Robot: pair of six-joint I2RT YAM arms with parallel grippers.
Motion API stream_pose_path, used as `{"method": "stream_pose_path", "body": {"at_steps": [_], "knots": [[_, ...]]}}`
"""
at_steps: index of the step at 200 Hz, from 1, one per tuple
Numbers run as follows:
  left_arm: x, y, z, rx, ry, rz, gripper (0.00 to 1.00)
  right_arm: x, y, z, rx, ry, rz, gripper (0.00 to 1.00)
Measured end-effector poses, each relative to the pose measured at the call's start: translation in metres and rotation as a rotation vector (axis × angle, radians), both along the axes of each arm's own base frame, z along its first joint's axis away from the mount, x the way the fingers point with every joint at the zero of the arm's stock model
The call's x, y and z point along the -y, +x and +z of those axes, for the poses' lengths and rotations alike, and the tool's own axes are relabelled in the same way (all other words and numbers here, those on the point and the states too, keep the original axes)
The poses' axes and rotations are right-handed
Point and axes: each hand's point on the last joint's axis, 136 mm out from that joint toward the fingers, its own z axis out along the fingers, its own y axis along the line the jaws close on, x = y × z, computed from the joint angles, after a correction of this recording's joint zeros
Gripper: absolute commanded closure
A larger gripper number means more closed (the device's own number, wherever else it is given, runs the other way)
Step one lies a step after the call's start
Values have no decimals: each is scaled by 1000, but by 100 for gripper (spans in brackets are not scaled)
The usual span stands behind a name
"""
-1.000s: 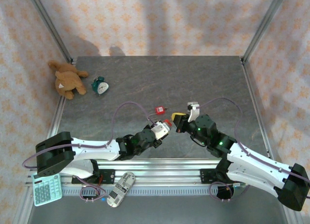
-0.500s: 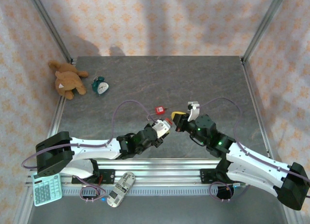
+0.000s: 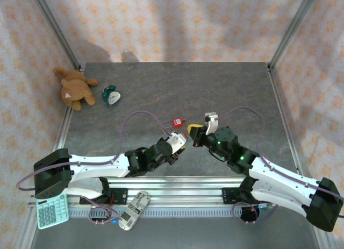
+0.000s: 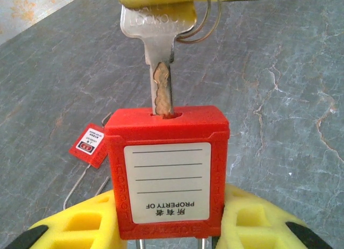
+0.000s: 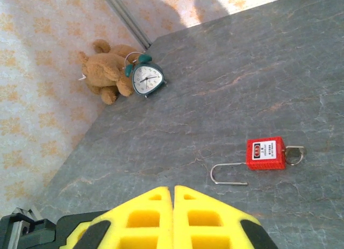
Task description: Unlock with the key
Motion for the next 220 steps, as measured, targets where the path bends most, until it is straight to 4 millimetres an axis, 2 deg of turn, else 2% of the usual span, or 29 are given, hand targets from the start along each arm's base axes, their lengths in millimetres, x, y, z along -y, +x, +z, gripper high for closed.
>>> {"method": "stream_pose_path", "body": {"at_steps": [59,80,113,168,220], "knots": [[-2,-1,-4,-46,-1,3,78,-6,-1,-3,-7,-1,30,100],[2,2,10,-58,-60,-6,79,-10,-6,-7,-13,-13,66,100],[1,1,18,-85,-104,-23,79,-13,-7,3,19,7,83,100],[-3,-1,10,-119,-80,-28,79,-19,-6,-6,2,-5,104,100],[-2,-1,15,-105,-65,-40,79,-13,-8,-1,9,-5,89,96]]}}
